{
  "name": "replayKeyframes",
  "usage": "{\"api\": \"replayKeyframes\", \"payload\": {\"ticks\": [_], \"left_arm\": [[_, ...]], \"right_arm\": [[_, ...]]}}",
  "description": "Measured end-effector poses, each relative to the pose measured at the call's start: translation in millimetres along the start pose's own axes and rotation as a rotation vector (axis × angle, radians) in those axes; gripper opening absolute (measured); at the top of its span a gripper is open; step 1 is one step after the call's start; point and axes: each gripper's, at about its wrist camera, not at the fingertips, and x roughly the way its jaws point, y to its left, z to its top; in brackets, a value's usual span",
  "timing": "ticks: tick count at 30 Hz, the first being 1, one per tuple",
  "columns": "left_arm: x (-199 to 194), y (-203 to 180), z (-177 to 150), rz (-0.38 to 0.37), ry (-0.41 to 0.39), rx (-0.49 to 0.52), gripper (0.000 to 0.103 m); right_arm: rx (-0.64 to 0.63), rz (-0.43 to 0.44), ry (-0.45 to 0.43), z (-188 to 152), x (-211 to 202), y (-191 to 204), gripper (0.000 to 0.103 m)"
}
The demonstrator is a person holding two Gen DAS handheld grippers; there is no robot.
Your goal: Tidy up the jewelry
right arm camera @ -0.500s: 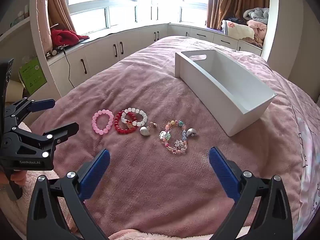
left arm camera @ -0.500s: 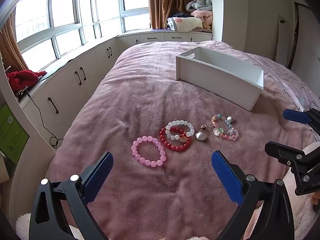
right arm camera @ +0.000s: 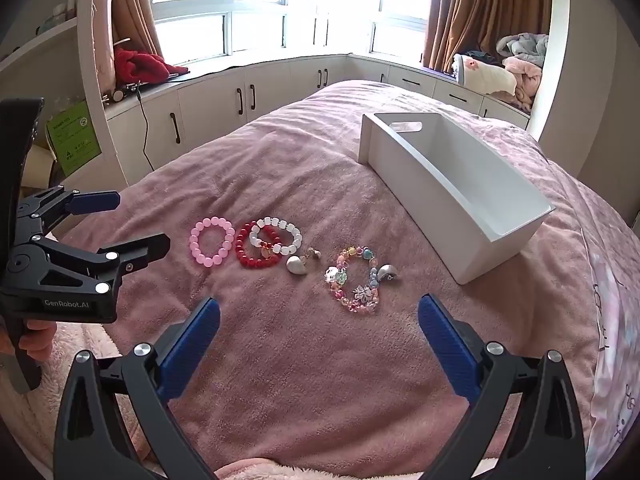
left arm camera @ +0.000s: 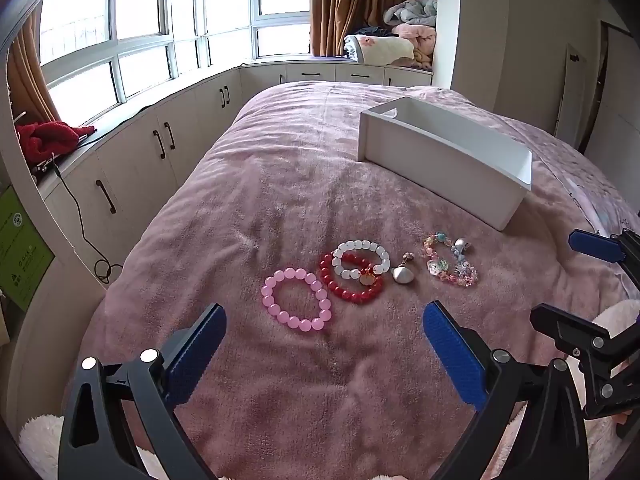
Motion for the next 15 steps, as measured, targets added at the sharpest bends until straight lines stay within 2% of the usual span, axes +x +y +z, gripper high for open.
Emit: {"api": "replayKeyframes", "payload": {"ticks": [9,15], "left_arm": [[-1.7,-6.0,-2.8,0.027,-0.015,0.034,0.100],[0.3,-9.9,-2.4,0.030,-0.008,0.049,0.100]], "right_arm": [[-0.005,-0.008,-0.011,-0.4,-1.1,0.7,0.098],[0.013,0.017,-0.001,-0.7,0.4,-2.8,0.098]]}}
